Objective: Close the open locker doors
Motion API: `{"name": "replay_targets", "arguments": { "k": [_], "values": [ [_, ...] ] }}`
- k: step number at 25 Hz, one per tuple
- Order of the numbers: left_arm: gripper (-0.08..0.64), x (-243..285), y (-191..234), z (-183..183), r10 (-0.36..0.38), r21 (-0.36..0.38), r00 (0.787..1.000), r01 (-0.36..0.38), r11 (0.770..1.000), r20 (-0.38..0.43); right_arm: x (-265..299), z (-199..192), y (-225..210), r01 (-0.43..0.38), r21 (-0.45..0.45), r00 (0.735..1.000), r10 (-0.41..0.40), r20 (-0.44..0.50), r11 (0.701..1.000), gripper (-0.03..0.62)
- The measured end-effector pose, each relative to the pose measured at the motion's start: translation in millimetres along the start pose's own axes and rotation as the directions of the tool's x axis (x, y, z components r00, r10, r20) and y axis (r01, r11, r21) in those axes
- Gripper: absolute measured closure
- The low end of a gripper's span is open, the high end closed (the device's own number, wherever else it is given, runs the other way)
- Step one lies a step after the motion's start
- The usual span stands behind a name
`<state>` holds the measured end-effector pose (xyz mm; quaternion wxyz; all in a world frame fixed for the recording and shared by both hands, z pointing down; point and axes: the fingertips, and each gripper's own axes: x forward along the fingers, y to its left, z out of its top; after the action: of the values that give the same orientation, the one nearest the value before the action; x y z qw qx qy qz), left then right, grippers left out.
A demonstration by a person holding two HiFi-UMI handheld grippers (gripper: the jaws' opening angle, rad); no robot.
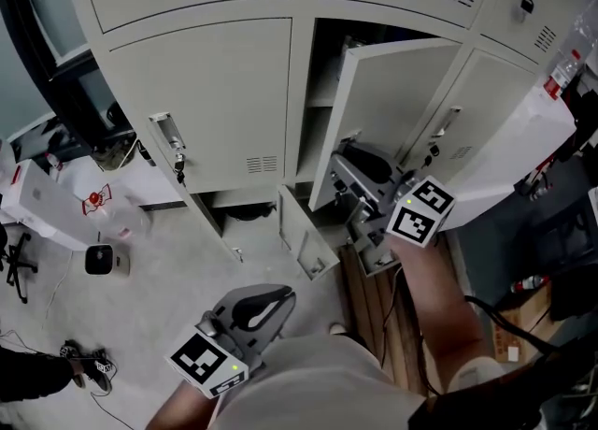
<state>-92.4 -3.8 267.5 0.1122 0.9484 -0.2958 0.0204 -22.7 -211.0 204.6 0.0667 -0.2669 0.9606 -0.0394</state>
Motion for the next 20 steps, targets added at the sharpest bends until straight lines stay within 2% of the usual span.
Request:
{"name": "replay_targets", "arguments": {
  "k": [5, 13, 20],
  "values": [
    [0.529, -14.2, 9.6, 0.2, -0.001, 0.007, 1.0, 0.001, 1.0, 0.005, 12.2, 0.1, -11.8, 0.032, 0.082, 0.998, -0.036, 0.048, 0.996, 0.522],
    [0.529, -31.8, 23.7, 1.2, -0.006, 0.001, 1.0, 0.006, 1.0, 0.011, 31.4, -0.6, -24.0, 0.11, 0.052, 0.993, -0.111, 0.03, 0.993, 0.532],
    [0.529, -43.5, 35.5, -3.5, -0.013, 0.012, 1.0, 0.013, 1.0, -0.014, 48.9, -0.1, -36.5, 0.176, 0.043, 0.984, -0.177, 0.032, 0.983, 0.538]
  ]
}}
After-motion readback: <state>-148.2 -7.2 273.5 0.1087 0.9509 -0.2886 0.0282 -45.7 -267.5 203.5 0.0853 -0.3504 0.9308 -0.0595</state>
